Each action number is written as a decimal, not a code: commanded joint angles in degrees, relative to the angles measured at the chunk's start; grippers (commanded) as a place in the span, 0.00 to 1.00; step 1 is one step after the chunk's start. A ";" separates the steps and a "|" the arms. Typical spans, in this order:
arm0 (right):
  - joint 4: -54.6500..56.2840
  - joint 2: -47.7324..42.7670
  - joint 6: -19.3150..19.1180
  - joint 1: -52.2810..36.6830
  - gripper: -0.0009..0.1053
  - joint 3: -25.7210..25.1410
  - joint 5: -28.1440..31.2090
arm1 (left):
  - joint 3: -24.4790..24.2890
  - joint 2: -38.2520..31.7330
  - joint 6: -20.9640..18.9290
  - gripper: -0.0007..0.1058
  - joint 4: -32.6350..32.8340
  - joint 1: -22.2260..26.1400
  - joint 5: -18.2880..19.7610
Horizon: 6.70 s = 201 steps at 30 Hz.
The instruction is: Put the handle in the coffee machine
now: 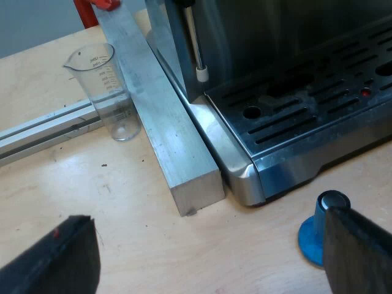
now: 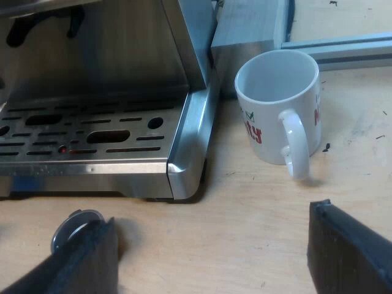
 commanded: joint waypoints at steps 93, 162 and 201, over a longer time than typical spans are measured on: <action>7.08 47.78 16.09 46.65 0.34 -6.23 23.08 | -12.48 44.48 18.29 0.72 2.77 -29.24 31.56; -24.10 78.92 30.74 67.62 0.01 -4.91 18.80 | -12.48 44.48 17.81 0.72 3.30 -29.24 31.18; -58.46 85.69 44.34 75.47 0.01 -4.91 17.78 | -12.48 44.12 16.35 0.72 4.27 -25.86 31.18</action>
